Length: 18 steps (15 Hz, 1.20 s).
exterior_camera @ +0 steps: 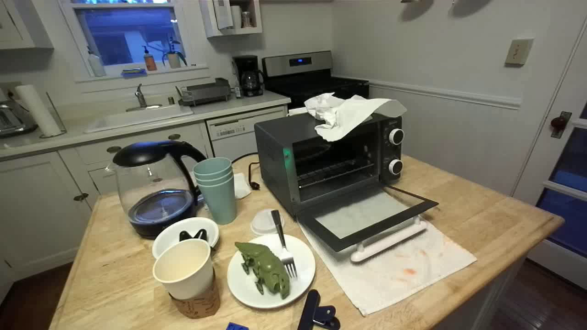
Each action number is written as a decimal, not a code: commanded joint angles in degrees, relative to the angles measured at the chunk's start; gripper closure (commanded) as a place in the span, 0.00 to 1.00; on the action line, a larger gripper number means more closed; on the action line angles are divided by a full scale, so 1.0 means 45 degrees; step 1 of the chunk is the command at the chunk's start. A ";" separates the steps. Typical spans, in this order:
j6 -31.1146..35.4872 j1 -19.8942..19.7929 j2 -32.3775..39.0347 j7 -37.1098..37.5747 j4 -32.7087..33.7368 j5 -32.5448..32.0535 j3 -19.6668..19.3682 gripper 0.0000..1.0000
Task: Use the white towel to wipe the microwave and then put it on the table
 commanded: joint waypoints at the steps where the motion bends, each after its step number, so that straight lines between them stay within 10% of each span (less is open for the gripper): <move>1: -0.0048 0.0122 -0.0006 0.0083 0.0032 -0.0072 -0.0081 0.00; 6: -0.0048 0.0122 -0.0006 0.0083 0.0032 -0.0072 -0.0081 0.00; 18: 0.5387 0.0432 0.7379 -0.0089 0.4855 -0.0113 -0.0424 0.00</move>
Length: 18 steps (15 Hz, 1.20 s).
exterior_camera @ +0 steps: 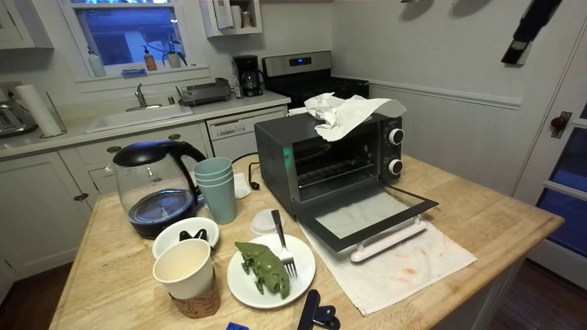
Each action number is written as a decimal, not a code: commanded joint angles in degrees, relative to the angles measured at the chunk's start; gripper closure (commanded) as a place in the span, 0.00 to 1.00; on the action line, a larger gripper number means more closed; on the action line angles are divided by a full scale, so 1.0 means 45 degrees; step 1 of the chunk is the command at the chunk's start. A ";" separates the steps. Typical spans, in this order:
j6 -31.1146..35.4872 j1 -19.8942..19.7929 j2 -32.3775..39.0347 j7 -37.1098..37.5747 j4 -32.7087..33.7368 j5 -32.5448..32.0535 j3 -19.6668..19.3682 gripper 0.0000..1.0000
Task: Use the white towel to wipe the microwave and then put it on the table
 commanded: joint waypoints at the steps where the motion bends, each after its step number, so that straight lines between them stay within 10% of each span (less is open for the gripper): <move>1: 0.1018 0.0327 0.2873 -0.0118 0.2302 0.0876 -0.0115 0.00; 18: 0.2054 0.0500 0.8416 0.2585 0.6443 0.1765 0.1524 0.00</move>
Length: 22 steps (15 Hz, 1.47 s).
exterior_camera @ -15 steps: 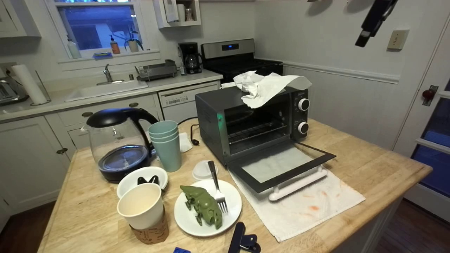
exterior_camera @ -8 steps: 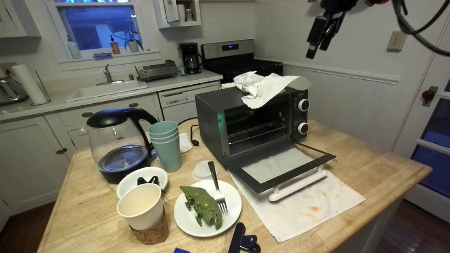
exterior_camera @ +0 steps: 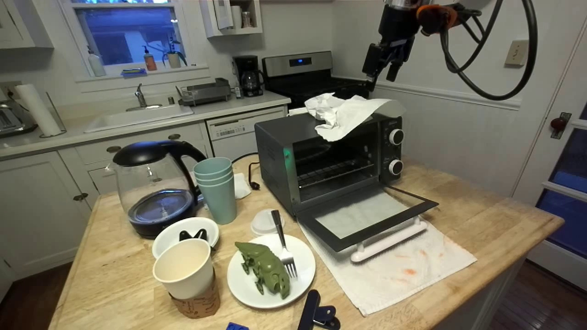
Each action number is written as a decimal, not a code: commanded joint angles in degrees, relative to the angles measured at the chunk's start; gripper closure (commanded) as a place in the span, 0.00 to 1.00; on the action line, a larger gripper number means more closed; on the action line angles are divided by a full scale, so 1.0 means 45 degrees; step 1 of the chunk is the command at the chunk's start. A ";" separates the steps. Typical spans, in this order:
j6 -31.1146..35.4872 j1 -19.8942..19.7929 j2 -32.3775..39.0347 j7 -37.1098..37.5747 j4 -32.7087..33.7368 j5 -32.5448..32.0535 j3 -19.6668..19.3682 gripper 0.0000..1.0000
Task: Use the white towel to wipe the microwave and then put it on the table
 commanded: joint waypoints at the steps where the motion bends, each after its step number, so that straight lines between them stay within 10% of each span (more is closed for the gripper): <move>1: -0.0039 -0.0112 0.0046 0.0020 0.0082 -0.0010 0.0112 0.00; 11: 0.2019 -0.0037 0.1582 0.1781 0.0579 0.0120 0.0084 0.00; 22: 0.1638 0.0201 0.2617 0.2804 0.0965 0.0800 0.0390 0.90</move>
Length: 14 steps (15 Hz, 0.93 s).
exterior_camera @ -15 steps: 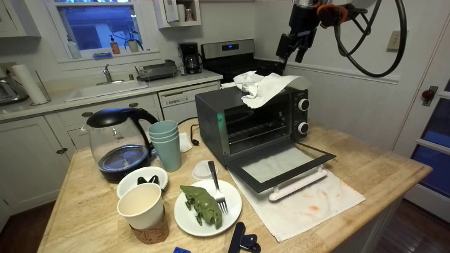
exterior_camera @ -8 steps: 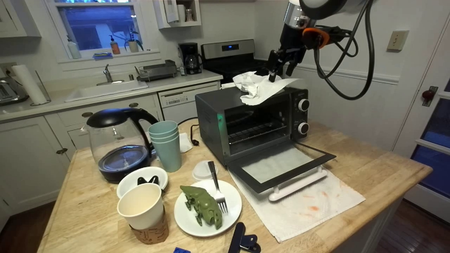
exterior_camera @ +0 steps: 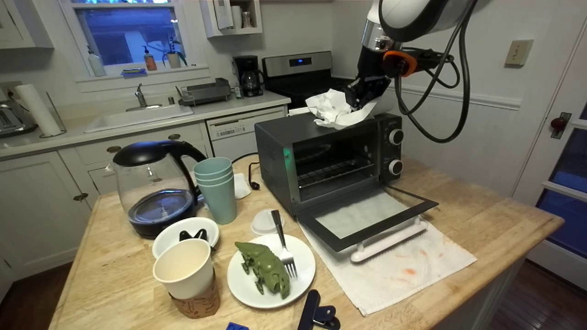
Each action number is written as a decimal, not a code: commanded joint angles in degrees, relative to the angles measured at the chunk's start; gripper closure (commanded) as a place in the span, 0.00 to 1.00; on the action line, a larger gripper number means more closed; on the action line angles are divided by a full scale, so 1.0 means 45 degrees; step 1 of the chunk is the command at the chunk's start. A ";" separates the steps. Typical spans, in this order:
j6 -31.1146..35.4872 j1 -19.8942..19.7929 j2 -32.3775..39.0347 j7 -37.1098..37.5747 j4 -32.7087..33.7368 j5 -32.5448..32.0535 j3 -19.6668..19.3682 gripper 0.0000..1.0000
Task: Use the white towel to wipe the microwave and then put it on the table
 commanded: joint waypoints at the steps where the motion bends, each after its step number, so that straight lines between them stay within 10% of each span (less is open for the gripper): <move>1: -0.0387 0.0054 0.0511 0.0143 0.0582 0.0780 0.0265 0.97; 14: -0.0616 0.0419 0.2745 -0.0699 0.3502 0.2171 0.1666 0.99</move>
